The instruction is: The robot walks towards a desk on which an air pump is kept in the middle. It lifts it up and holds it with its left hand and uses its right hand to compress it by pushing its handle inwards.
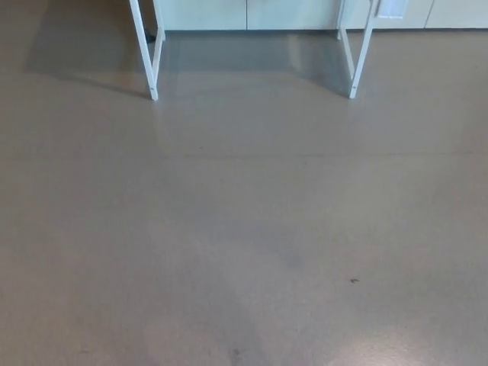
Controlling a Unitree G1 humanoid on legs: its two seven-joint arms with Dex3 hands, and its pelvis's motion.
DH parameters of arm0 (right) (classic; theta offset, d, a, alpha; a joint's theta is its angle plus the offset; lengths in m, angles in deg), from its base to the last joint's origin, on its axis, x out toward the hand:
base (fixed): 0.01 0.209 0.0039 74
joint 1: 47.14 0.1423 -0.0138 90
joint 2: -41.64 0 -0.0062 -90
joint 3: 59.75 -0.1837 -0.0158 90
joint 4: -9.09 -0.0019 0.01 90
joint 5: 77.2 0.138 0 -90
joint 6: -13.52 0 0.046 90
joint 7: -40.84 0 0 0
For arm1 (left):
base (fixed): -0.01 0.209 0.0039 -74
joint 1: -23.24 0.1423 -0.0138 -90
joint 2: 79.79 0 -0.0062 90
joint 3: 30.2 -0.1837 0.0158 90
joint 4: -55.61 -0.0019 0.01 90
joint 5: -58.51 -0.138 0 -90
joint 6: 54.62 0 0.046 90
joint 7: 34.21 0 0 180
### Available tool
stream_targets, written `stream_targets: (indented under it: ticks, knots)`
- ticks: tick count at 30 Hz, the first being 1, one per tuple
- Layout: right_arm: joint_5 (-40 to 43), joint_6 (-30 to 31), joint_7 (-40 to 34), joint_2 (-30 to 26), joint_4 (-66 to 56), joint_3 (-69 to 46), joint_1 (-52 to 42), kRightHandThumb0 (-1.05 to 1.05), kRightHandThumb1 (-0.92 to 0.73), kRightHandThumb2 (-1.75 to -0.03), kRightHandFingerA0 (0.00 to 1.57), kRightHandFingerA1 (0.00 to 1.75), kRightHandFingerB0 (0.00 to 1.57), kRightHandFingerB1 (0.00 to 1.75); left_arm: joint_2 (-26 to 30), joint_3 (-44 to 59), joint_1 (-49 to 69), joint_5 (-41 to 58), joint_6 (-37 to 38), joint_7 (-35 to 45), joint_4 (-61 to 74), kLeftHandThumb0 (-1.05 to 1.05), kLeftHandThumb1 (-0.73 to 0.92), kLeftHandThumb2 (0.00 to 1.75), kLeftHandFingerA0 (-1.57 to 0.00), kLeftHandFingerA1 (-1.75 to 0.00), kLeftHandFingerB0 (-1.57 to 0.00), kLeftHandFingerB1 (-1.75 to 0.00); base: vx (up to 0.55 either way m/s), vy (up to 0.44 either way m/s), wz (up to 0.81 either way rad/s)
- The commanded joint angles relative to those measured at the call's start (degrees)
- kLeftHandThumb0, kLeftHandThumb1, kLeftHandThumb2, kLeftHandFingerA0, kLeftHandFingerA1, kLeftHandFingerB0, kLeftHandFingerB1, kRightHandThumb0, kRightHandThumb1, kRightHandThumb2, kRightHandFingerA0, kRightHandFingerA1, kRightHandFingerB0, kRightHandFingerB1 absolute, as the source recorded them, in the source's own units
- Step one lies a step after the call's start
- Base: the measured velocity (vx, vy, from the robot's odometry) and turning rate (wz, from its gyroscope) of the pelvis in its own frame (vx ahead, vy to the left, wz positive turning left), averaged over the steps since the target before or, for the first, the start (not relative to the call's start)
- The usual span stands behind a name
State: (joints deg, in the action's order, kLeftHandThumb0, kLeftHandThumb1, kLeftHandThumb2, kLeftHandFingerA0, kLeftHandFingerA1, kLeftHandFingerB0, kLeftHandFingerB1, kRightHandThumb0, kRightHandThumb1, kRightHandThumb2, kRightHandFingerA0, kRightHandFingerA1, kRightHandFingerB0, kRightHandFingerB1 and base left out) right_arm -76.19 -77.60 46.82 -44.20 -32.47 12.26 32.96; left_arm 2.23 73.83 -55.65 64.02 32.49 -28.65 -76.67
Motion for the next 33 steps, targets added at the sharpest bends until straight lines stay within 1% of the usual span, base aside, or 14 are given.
stream_targets:
  ticks: [1, 3, 5, 6, 10, 12, 13, 16, 17, 21, 22, 24, 28, 33]
  knots:
    - [14.3, -4.3, 5.4, -1.1, 7.3, -12.5, 4.2, -0.21, -0.67, -0.59, 0.61, 0.51, 0.45, 0.43, 2.5, 18.5, -7.0, 18.5, 0.5, 4.5, -8.4, -0.10, 0.74, 0.64, -0.20, -0.36, -0.19, -0.31, -0.15, -0.037, 0.07]
    - [12.3, -5.8, 4.8, -0.9, 8.0, -11.8, 4.3, -0.23, -0.68, -0.60, 0.60, 0.50, 0.48, 0.43, 2.2, 19.5, -7.8, 18.6, 0.0, 5.5, -8.7, -0.08, 0.75, 0.62, -0.20, -0.33, -0.22, -0.31, -0.16, -0.034, 0.27]
    - [9.9, -7.7, 3.3, -0.4, 9.2, -10.7, 4.1, -0.16, -0.71, -0.60, 0.60, 0.48, 0.47, 0.42, 2.2, 19.7, -7.0, 17.9, -0.6, 6.7, -6.4, -0.08, 0.76, 0.62, -0.19, -0.36, -0.24, -0.33, -0.16, -0.007, -0.12]
    - [9.7, -7.7, 2.8, -0.4, 9.8, -10.8, 4.7, -0.16, -0.71, -0.60, 0.58, 0.47, 0.46, 0.42, 2.3, 19.5, -6.9, 17.2, -0.7, 7.4, -6.2, -0.10, 0.78, 0.63, -0.15, -0.33, -0.18, -0.31, 0.09, 0.042, -0.06]
    - [12.1, -5.0, 0.4, 0.4, 8.6, -13.6, 8.9, -0.16, -0.71, -0.61, 0.61, 0.50, 0.47, 0.43, 2.1, 20.0, -7.9, 16.4, -1.7, 7.2, -5.6, -0.10, 0.75, 0.62, -0.16, -0.34, -0.24, -0.33, 0.10, 0.221, -0.22]
    - [16.2, 0.8, 0.2, 1.3, 4.4, -16.5, 12.0, -0.15, -0.69, -0.67, 0.54, 0.54, 0.44, 0.47, 2.4, 20.2, -9.1, 15.8, -2.6, 6.5, -6.5, -0.13, 0.74, 0.64, -0.20, -0.36, -0.20, -0.32, 0.27, 0.393, -0.18]
    - [16.4, 0.7, -0.2, 2.0, 3.7, -16.9, 12.3, -0.15, -0.77, -0.68, 0.50, 0.50, 0.41, 0.45, 2.5, 20.1, -9.4, 15.4, -2.7, 6.4, -6.8, -0.14, 0.77, 0.64, -0.23, -0.35, -0.22, -0.32, 0.32, 0.382, -0.12]
    - [15.7, -1.6, -1.1, 3.7, 4.0, -17.2, 12.4, -0.17, -0.79, -0.64, 0.51, 0.48, 0.43, 0.43, 2.7, 19.6, -10.2, 14.9, -2.4, 6.7, -7.1, -0.14, 0.78, 0.63, -0.24, -0.36, -0.22, -0.32, 0.27, 0.266, 0.00]
    - [11.7, -5.0, -2.2, 3.4, 7.0, -14.6, 12.6, -0.17, -0.74, -0.61, 0.52, 0.46, 0.45, 0.42, 2.6, 19.6, -11.5, 15.1, -2.3, 6.8, -7.3, -0.09, 0.54, 0.94, -0.20, -0.53, -0.15, -0.49, 0.19, 0.117, 0.01]
    - [10.2, -8.8, -1.2, 3.5, 8.7, -12.2, 12.1, -0.22, -0.74, -0.62, 0.57, 0.47, 0.43, 0.40, 3.6, 19.4, -12.7, 15.3, -2.3, 7.1, -7.7, -0.09, 0.51, 0.91, -0.25, -0.54, -0.18, -0.49, 0.21, 0.002, 0.11]
    - [10.5, -8.7, -1.5, 3.0, 8.7, -12.1, 12.4, -0.23, -0.75, -0.62, 0.63, 0.48, 0.47, 0.41, 3.2, 18.9, -12.6, 15.0, -1.9, 7.0, -7.5, -0.15, 0.71, 0.60, -0.38, -0.41, -0.32, -0.35, 0.24, -0.065, 0.12]
    - [10.5, -9.0, -1.2, 1.8, 9.1, -11.6, 12.8, -0.23, -0.75, -0.62, 0.58, 0.46, 0.44, 0.40, 2.6, 17.0, -11.9, 13.7, -0.3, 7.8, -6.7, -0.14, 0.72, 0.61, -0.40, -0.42, -0.29, -0.34, 0.28, -0.094, 0.10]
    - [11.1, -9.0, -1.0, 1.8, 9.3, -11.2, 12.0, -0.22, -0.73, -0.61, 0.64, 0.48, 0.46, 0.41, 2.9, 15.0, -10.1, 12.7, 0.0, 7.8, -4.6, -0.17, 0.72, 0.61, -0.45, -0.41, -0.34, -0.34, 0.30, -0.176, -0.04]
    - [11.1, -9.9, 0.1, 1.3, 9.7, -10.2, 11.6, -0.26, -0.72, -0.61, 0.61, 0.47, 0.46, 0.41, 2.9, 13.7, -9.6, 13.0, -0.6, 7.2, -2.6, -0.16, 0.75, 0.61, -0.43, -0.41, -0.32, -0.35, 0.34, -0.208, 0.20]
